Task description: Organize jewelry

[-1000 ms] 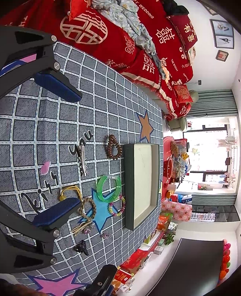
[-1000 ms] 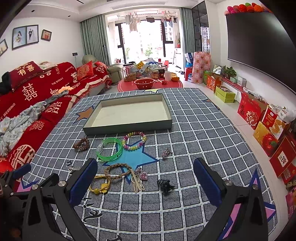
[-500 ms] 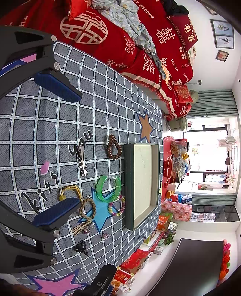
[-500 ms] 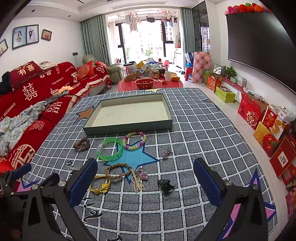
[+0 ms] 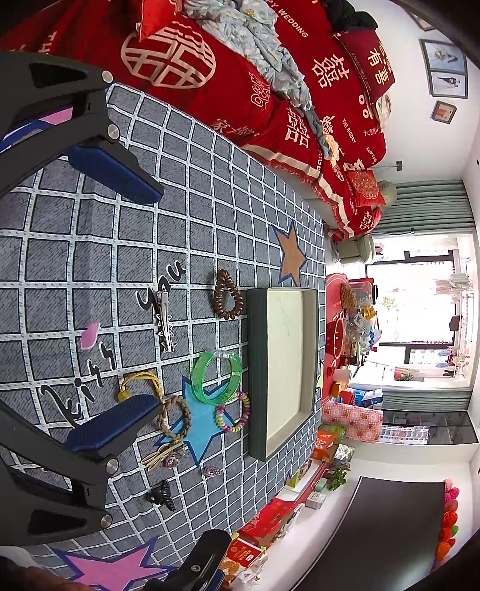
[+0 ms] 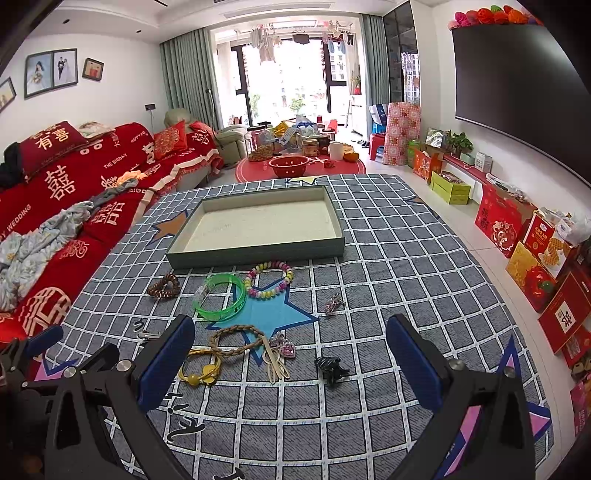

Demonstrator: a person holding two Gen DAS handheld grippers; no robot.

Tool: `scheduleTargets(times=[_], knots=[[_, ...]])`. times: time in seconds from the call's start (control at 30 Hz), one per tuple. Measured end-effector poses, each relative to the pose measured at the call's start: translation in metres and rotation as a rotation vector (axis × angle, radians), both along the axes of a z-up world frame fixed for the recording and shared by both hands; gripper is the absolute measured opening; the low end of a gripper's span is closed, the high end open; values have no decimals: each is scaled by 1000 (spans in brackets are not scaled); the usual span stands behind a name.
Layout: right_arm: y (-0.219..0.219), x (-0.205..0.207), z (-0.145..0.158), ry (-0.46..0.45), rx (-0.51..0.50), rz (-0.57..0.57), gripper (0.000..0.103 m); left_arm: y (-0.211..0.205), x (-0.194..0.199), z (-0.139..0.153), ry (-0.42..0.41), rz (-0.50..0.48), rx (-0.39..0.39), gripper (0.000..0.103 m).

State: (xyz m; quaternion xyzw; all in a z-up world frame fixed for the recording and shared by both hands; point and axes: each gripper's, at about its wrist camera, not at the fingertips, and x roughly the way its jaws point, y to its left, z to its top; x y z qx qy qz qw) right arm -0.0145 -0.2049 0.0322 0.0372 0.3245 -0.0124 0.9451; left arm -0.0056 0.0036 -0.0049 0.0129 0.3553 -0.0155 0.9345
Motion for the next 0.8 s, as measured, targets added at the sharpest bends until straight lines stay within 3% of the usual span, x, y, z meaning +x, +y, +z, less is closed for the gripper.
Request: scheduleTargets(times=[0.8], knots=[[2, 0, -1, 8, 5, 1, 103, 0, 5, -6, 29, -6, -14, 103]])
